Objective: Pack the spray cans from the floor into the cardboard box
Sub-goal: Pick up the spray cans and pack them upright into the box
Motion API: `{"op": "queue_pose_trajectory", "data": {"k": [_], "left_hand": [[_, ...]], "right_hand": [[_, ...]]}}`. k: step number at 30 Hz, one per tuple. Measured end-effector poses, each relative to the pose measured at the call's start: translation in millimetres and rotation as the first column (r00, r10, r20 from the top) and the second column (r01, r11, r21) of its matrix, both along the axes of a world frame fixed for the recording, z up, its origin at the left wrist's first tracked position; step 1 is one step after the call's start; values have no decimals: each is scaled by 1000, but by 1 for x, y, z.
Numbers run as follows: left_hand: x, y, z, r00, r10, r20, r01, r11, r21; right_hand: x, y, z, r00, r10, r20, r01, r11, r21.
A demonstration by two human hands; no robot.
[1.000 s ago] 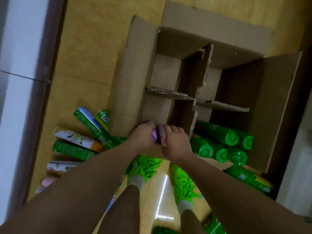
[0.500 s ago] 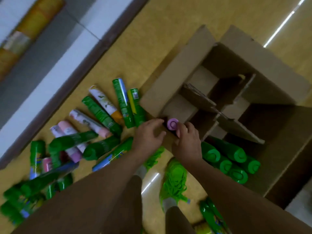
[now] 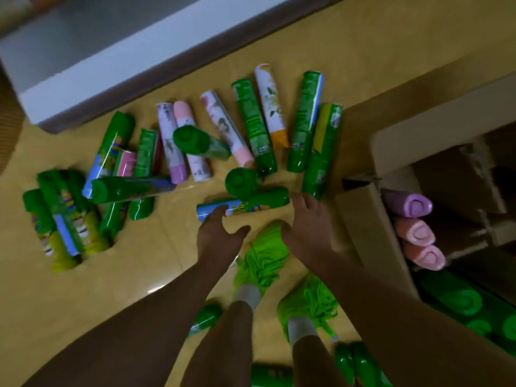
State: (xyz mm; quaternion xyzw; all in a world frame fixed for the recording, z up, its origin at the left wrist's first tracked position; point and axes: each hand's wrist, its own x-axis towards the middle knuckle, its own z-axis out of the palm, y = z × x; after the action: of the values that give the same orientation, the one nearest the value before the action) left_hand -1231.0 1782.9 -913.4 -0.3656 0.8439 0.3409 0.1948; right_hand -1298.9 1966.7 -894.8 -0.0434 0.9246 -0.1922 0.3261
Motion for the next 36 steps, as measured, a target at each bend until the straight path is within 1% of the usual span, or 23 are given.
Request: {"op": "queue_pose_trajectory", "data": {"k": [2,4,7,9,12,14,16,18,21,24,27,29,33,36], "left_hand": [[-2,-12,-9,996,23,-89,-23,1000,-1],[-8,-17,-18,980,7,-200,-6,1000,2],[-19,-16,-35,954,-1,-300,18,998,55],[-23,-13,-51,932,26,-361,8,996,92],[-28,-10,-76,888,64,-456,-19,994,103],[-34,-8,-92,857,79,-509,-14,991,130],[-42,-5,-101,841,112,-529,-19,984,179],[-50,-2,-100,856,108,-505,-24,985,169],[-55,0,-93,887,85,-454,-45,994,97],[-62,-1,-74,912,113,-395,-84,992,90],[-67,2,-46,930,38,-366,-32,999,22],[-71,5,-26,940,3,-341,-2,1000,2],[-79,15,19,941,-66,-331,61,998,-24],[-93,26,62,944,-88,-318,81,996,-36]], "right_hand": [[1,-11,-27,994,98,39,-100,994,52],[-2,-19,-57,978,206,39,-209,970,127],[-12,-26,-97,963,258,84,-270,940,208],[-14,-33,-125,946,319,66,-325,916,235],[-12,-45,-161,902,428,53,-426,866,262],[-11,-52,-176,901,425,82,-431,859,277],[-12,-55,-186,917,394,69,-396,873,284],[-12,-56,-191,924,376,65,-378,879,291],[-11,-50,-181,906,412,94,-421,864,276],[-6,-39,-159,891,439,112,-453,863,221],[-4,-30,-123,927,324,190,-343,936,77],[-5,-28,-97,929,287,235,-302,953,30],[-14,-19,-42,935,248,252,-267,962,47],[-26,4,2,945,200,257,-224,972,69]]}}
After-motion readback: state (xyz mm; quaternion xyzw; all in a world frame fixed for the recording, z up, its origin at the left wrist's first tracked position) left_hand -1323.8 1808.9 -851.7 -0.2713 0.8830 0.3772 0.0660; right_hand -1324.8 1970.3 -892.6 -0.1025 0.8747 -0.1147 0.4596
